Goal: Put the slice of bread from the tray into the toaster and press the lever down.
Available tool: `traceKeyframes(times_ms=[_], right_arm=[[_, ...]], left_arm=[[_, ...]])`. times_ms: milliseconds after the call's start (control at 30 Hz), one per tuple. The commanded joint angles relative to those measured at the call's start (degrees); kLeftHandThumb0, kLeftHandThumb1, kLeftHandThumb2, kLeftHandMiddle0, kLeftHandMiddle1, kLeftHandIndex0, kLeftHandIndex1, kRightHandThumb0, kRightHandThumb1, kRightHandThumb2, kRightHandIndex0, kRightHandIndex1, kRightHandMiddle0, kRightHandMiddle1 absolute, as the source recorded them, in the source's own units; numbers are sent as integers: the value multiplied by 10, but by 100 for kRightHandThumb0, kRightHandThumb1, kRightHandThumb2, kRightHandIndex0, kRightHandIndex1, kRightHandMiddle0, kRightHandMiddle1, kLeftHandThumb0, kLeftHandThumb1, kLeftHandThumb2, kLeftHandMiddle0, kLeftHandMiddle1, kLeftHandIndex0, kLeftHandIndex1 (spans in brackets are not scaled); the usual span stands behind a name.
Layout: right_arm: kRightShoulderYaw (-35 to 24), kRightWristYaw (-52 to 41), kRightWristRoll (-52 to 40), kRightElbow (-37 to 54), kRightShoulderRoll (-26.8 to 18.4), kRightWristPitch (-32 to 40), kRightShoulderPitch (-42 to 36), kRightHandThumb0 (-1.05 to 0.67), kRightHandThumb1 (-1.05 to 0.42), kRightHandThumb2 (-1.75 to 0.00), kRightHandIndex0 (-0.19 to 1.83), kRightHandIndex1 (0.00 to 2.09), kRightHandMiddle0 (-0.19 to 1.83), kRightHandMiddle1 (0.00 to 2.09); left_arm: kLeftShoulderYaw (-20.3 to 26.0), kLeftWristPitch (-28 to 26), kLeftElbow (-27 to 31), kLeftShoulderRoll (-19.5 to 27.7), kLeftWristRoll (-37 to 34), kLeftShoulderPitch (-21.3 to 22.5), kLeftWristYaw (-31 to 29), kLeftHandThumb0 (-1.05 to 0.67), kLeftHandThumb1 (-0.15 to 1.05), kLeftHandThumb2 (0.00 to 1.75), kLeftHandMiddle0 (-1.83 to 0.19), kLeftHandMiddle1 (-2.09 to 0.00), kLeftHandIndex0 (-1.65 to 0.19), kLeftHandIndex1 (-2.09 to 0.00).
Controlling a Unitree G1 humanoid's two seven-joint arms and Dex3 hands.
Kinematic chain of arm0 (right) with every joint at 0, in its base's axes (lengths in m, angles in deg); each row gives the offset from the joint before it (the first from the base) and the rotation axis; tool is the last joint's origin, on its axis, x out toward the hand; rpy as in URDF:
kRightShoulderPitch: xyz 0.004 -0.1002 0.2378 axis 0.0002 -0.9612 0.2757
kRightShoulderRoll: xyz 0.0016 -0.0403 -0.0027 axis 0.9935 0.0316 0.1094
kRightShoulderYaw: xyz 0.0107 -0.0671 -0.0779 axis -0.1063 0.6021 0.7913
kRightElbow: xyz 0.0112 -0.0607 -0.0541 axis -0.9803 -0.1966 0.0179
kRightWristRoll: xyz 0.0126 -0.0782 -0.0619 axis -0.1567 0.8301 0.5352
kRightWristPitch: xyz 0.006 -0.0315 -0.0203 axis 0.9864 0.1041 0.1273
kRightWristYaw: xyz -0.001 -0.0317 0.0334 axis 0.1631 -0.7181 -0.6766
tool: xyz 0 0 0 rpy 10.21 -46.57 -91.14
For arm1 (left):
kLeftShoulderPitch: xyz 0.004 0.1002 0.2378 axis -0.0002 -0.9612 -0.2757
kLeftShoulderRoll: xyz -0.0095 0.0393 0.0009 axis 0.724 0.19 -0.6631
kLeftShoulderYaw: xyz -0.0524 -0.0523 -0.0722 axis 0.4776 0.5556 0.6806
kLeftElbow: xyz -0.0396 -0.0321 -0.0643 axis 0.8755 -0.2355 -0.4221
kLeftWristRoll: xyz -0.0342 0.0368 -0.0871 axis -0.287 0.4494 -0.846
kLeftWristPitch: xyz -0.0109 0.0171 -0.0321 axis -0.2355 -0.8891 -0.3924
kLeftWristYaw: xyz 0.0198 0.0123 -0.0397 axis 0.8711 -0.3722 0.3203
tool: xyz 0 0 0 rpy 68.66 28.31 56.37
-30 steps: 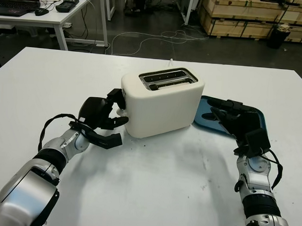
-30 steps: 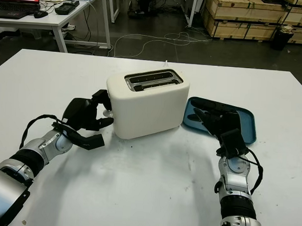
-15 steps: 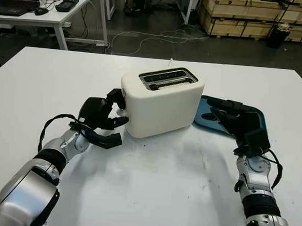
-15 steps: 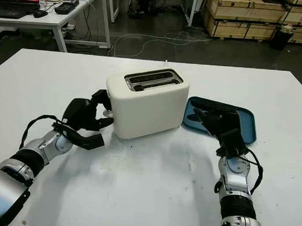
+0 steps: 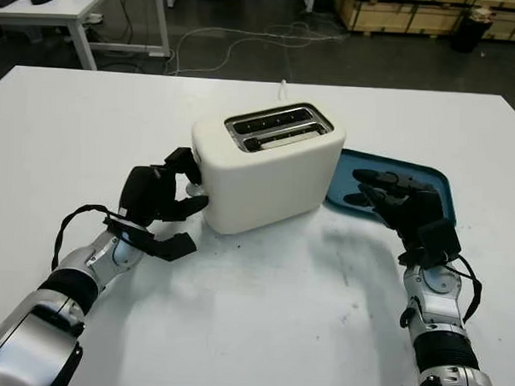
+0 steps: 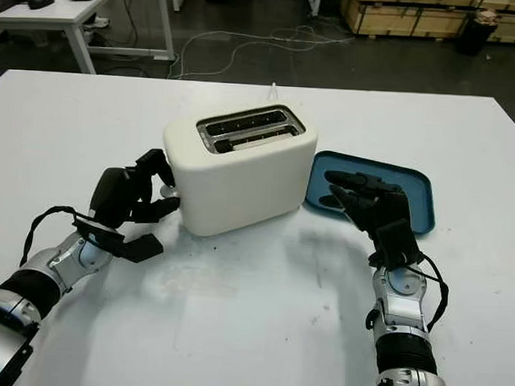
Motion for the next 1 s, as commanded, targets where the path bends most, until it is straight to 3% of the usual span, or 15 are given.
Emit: traceKeyframes(times_ms=[0, 400, 467, 700, 967], right_arm=[[-2, -1, -4, 0, -2, 5, 6, -53, -90, 0, 122, 34, 121, 0], [-2, -5, -7, -3, 0, -1, 10, -53, -90, 0, 121, 34, 120, 0], [-2, -7, -8, -6, 1, -4, 10, -53, -90, 0, 121, 34, 120, 0], [-5, -17, -18, -10, 4, -4, 11, -54, -90, 0, 122, 35, 122, 1], [-2, -6, -4, -6, 3, 2, 9, -54, -90, 0, 122, 35, 121, 0]], left_arm=[[1, 4, 14, -3, 14, 1, -8, -105, 92, 75, -96, -175, -57, -175], [27, 22, 43, 25, 28, -5, -3, -104, 92, 73, -93, -175, -57, -175], [37, 26, 60, 38, 29, -11, 2, -104, 92, 75, -93, -175, -53, -175], [90, 25, 133, 88, 65, -24, 80, -94, 92, 82, -86, -175, -13, -175], [116, 21, 163, 89, 68, -31, 78, -92, 92, 80, -77, -175, -12, -175]])
